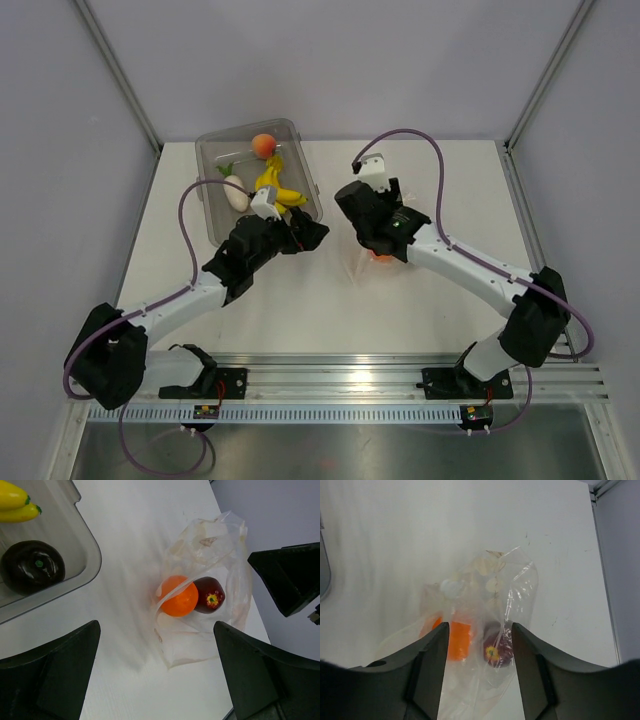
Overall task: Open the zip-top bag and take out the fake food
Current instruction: Adjust the zipper food storage bag at the center of the board.
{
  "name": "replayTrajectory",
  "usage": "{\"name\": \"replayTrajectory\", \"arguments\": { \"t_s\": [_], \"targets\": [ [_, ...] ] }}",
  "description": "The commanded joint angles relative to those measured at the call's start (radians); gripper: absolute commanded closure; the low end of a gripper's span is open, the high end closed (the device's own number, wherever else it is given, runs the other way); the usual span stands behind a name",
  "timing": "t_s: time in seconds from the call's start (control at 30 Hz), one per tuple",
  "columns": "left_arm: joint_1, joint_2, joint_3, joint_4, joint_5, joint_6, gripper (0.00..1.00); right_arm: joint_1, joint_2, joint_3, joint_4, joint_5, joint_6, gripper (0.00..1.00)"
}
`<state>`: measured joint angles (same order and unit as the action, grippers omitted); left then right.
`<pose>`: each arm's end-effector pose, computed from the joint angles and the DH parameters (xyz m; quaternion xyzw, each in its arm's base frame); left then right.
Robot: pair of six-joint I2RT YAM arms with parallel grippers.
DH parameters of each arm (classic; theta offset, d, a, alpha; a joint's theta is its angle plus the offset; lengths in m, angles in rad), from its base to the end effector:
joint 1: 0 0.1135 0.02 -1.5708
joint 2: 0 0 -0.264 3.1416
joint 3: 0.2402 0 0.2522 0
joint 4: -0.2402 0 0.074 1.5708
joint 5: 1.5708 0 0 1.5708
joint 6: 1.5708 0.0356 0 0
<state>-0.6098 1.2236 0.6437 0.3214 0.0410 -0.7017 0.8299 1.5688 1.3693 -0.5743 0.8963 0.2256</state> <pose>0.2237 -0.1581 0.2497 -0.0239 0.7919 -0.3848 0.4735 0.2502 0.2323 0.3205 -0.0867 0.8430 -0.1689 0.5032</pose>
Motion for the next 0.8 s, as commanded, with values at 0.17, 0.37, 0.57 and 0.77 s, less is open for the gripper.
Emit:
{"name": "replayTrajectory", "arguments": {
  "t_s": [0.17,0.37,0.57,0.77],
  "targets": [
    [-0.019,0.103,0.045,0.143,0.080,0.021,0.06,-0.008,-0.222,-0.113,0.111,-0.039,0.044,0.30],
    [-0.064,0.116,0.045,0.151,0.051,0.027,0.07,-0.047,-0.266,-0.157,0.107,0.003,0.104,0.26],
    [-0.084,0.135,0.053,0.136,0.020,0.028,0.11,-0.170,-0.331,-0.217,0.117,-0.126,0.210,0.27],
    [-0.096,0.189,0.076,0.140,0.045,-0.001,0.11,-0.291,-0.346,-0.277,0.174,-0.284,0.264,0.27]
  ]
}}
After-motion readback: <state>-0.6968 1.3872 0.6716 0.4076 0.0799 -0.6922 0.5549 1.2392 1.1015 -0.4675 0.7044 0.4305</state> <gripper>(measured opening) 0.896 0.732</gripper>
